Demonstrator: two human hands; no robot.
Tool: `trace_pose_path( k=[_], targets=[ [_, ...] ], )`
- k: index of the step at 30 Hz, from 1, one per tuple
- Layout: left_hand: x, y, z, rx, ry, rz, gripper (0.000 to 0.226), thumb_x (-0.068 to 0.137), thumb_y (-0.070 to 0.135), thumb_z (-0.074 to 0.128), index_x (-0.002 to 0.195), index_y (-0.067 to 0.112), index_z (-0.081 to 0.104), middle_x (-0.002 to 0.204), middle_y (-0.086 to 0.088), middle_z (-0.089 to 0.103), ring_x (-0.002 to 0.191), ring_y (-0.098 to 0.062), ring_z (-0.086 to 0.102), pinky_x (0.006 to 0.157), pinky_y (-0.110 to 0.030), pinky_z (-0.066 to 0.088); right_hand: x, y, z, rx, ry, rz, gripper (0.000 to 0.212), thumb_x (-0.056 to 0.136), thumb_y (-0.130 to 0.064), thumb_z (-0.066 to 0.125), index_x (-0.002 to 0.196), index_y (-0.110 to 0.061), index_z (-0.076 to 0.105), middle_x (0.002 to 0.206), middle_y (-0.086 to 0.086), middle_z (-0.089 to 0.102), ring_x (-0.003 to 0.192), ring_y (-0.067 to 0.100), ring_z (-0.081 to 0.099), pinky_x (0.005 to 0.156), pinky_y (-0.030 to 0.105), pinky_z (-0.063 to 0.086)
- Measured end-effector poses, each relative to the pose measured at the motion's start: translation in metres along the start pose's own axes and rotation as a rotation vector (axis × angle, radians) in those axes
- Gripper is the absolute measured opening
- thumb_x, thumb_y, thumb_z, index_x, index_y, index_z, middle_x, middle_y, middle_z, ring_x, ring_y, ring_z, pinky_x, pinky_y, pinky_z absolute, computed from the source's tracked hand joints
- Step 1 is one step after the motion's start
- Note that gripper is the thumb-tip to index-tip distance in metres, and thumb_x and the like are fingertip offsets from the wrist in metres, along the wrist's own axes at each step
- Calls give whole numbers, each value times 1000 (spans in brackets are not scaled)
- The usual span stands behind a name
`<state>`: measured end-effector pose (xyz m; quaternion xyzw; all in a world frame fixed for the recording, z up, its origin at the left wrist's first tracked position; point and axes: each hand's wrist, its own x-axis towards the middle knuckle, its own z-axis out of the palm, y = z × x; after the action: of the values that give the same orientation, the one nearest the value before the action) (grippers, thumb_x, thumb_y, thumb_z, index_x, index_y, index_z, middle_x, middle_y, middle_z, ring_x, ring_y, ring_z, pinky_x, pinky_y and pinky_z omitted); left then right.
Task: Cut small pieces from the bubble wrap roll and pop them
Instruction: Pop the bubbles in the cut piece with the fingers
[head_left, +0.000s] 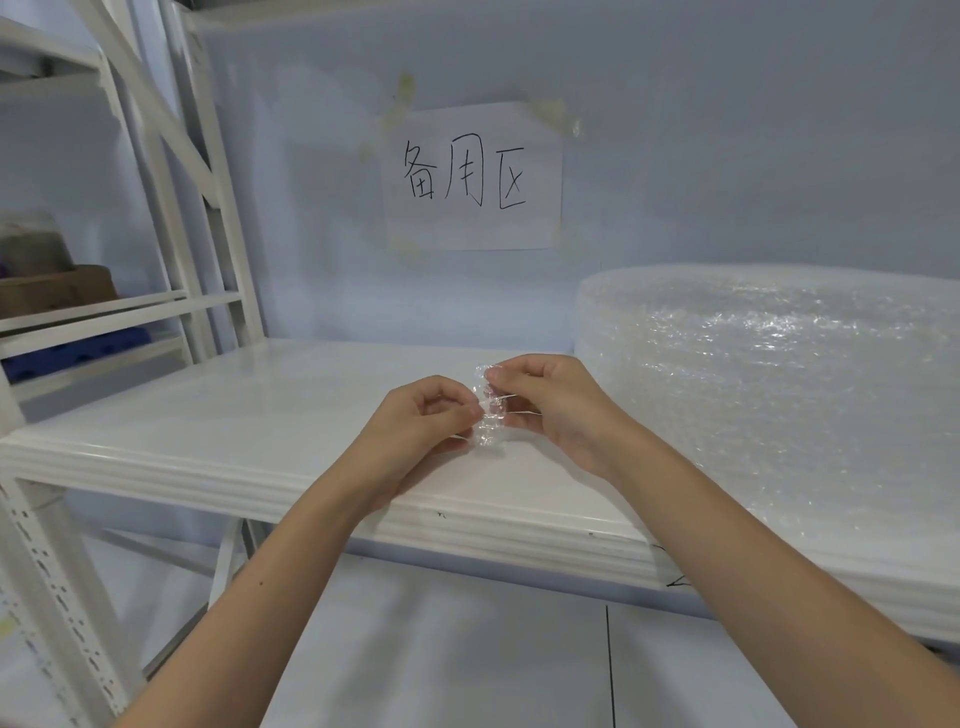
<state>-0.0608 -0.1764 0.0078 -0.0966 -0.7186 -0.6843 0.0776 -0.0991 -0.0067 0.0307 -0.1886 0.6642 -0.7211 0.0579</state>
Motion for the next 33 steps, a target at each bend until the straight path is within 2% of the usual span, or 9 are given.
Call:
trace_pose_path(
  k=[4, 7, 10, 17, 21, 25, 30, 33],
  targets=[
    [1, 0, 1, -38, 20, -28, 18, 88, 9, 69, 105, 10, 64, 82, -10, 72, 73, -22, 63, 67, -25, 56, 1, 0, 1, 39, -1, -10, 10, 90, -9, 66, 96, -2, 70, 79, 6, 69, 66, 14, 67, 65, 21, 58],
    [1, 0, 1, -36, 28, -13, 11, 89, 11, 68, 99, 8, 69, 78, -5, 71, 74, -21, 62, 73, -28, 55, 2, -1, 2, 74, 5, -11, 14, 90, -7, 66, 100, 2, 69, 79, 7, 69, 68, 15, 67, 66, 21, 59],
    [1, -2, -1, 20, 42, 18, 12, 89, 12, 67, 95, 3, 72, 82, -8, 69, 79, -19, 61, 79, -31, 52, 4, -2, 1, 52, 4, -3, 7, 89, -9, 67, 93, -4, 70, 80, 6, 68, 71, 16, 66, 70, 23, 60],
    [1, -2, -3, 54, 93, 5, 7, 89, 10, 68, 85, 7, 73, 77, -6, 66, 73, -17, 58, 70, -23, 52, 11, -5, -1, -129, 32, -35, 6, 86, -12, 71, 91, -8, 71, 81, 4, 70, 69, 15, 64, 70, 25, 57],
    [4, 5, -10, 219, 132, -14, 4, 86, 14, 70, 84, 11, 72, 74, 0, 71, 65, -14, 58, 66, -23, 50, 21, -5, 2, -212, 28, -23, 10, 82, -9, 73, 92, -6, 71, 82, 6, 71, 66, 16, 63, 68, 25, 57],
    [8, 10, -23, 385, 200, -39, 8, 82, 16, 73, 85, 11, 69, 72, 2, 74, 58, -7, 56, 54, -17, 42, 38, 1, 13, -322, 31, 12, 18, 82, -10, 74, 96, 1, 71, 82, 10, 71, 62, 15, 63, 58, 20, 55],
    [13, 0, -39, 495, 287, -85, 14, 81, 20, 73, 86, 8, 70, 76, -2, 75, 66, -18, 62, 64, -28, 47, 57, 21, 30, -453, 79, 64, 17, 78, -9, 75, 87, 4, 73, 78, 15, 70, 57, 20, 56, 45, 21, 44],
    [18, -3, -43, 625, 303, -74, 9, 80, 22, 71, 81, 13, 72, 78, 1, 73, 71, -17, 63, 70, -29, 50, 63, 29, 34, -549, 103, 55, 18, 77, -15, 78, 85, 1, 75, 70, 7, 66, 51, 15, 51, 44, 19, 38]
  ],
)
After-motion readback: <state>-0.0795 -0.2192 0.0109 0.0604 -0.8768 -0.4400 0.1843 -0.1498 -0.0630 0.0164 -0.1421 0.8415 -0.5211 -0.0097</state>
